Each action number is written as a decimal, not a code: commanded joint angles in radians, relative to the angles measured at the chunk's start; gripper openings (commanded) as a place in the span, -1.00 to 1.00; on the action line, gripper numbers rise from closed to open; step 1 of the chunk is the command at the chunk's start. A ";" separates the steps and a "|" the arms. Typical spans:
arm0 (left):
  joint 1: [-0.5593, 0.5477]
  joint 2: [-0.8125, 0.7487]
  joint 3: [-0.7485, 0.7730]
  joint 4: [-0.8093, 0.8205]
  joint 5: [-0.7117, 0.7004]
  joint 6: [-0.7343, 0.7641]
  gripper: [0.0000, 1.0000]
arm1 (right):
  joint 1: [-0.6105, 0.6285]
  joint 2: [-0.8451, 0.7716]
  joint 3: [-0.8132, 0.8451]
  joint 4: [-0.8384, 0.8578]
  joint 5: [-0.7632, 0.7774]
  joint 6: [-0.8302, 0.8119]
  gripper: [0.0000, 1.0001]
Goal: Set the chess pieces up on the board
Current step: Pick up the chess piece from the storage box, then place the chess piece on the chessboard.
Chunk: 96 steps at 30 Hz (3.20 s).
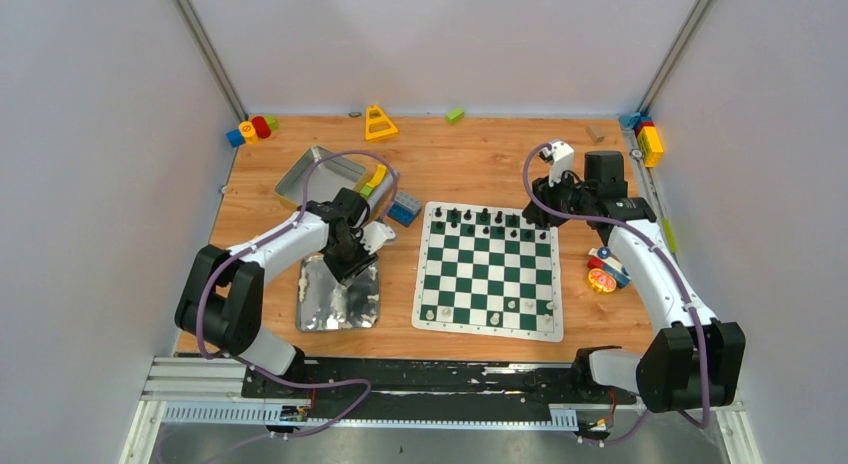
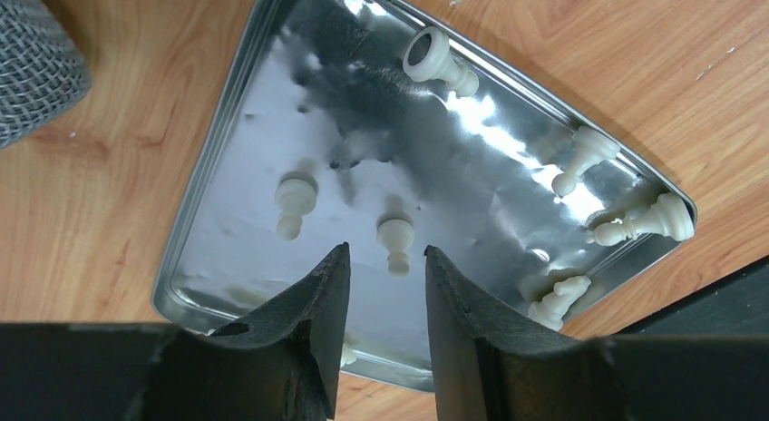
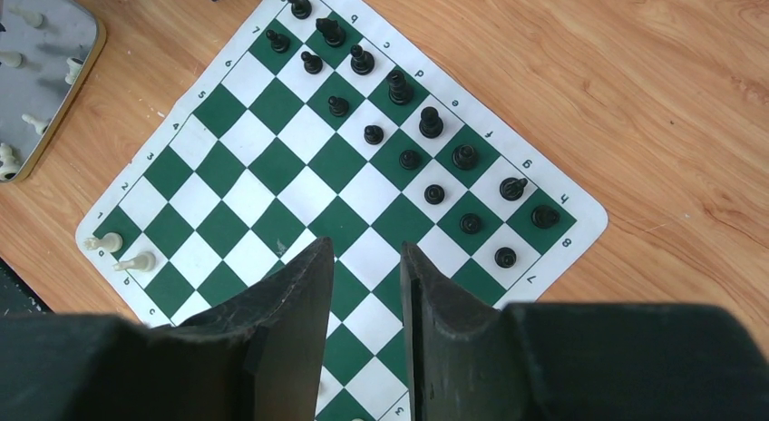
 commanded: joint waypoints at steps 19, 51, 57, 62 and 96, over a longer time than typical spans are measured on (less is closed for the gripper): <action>0.005 0.022 -0.032 0.020 0.045 -0.010 -0.34 | 0.014 0.017 -0.004 0.009 0.003 -0.023 -0.35; -0.289 0.077 0.398 -0.174 0.052 -0.030 -0.88 | 0.024 0.022 0.002 0.011 0.070 -0.022 -0.41; -0.459 0.246 0.518 -0.181 0.040 -0.027 -0.88 | 0.024 0.025 0.002 0.011 0.079 -0.021 -0.41; -0.546 0.392 0.572 -0.201 0.040 -0.032 -0.88 | 0.023 0.022 0.001 0.011 0.085 -0.024 -0.41; -0.589 0.515 0.595 -0.148 0.034 -0.088 -0.76 | 0.023 0.025 -0.003 0.005 0.072 -0.035 -0.41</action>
